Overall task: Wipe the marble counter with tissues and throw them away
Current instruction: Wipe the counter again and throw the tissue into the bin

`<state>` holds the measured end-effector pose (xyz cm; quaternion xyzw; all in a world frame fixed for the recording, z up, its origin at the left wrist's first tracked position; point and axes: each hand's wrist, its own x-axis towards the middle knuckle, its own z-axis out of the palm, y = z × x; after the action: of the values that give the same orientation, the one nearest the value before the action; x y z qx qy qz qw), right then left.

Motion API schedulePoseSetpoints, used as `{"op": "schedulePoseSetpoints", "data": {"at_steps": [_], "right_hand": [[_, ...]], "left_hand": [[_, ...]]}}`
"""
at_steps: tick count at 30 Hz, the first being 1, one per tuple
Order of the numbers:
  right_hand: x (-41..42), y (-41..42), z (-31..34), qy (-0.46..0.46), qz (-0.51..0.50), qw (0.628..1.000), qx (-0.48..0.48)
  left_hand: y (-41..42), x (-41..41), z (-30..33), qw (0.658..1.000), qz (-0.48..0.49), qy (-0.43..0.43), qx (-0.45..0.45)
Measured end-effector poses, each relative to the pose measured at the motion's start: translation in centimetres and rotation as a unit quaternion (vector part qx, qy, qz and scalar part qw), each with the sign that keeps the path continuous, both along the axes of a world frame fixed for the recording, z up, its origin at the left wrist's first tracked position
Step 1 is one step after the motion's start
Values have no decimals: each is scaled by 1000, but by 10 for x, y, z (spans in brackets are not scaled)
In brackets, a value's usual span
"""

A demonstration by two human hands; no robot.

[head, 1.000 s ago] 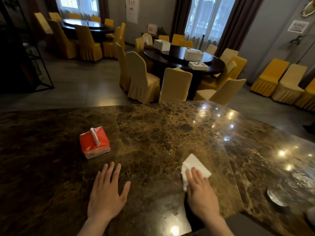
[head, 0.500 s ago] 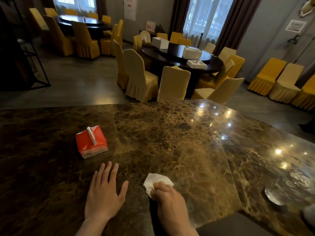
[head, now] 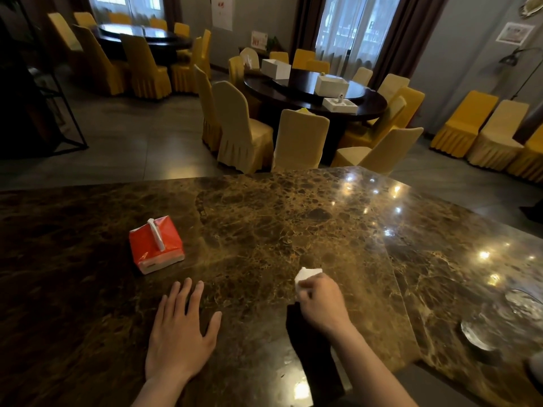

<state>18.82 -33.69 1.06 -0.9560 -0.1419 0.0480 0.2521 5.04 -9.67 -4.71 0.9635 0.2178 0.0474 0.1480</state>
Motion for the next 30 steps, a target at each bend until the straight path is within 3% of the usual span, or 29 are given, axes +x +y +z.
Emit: {"op": "schedulePoseSetpoints", "data": {"at_steps": [7,9,13,15,20,22,27,30], "right_hand": [[-28,9,-2,-93,215,968,-85],[-25,-4,-4,-97,185,976,-62],[-3,-15,-2,-86,-32,995,-42],[-9,7,-3,-92,-60,994,-29],[-79,81,-20,-90,154,984,17],[-84,78,-21,-99,186,977,34],[-26,1,-12,-119,-34,992,8],[-20,-11,-14,-145,-91,985,-6]], "left_hand": [[0,-1,2,1000,2,0,3],[-1,-1,3,1000,3,-2,4],[-2,-1,2,1000,6,-3,3],[-2,0,2,1000,6,-3,4],[0,-2,2,1000,-6,1,7],[0,-2,2,1000,-5,-3,8],[-1,-2,1,1000,3,-9,2],[-1,-1,0,1000,2,-3,7]]}}
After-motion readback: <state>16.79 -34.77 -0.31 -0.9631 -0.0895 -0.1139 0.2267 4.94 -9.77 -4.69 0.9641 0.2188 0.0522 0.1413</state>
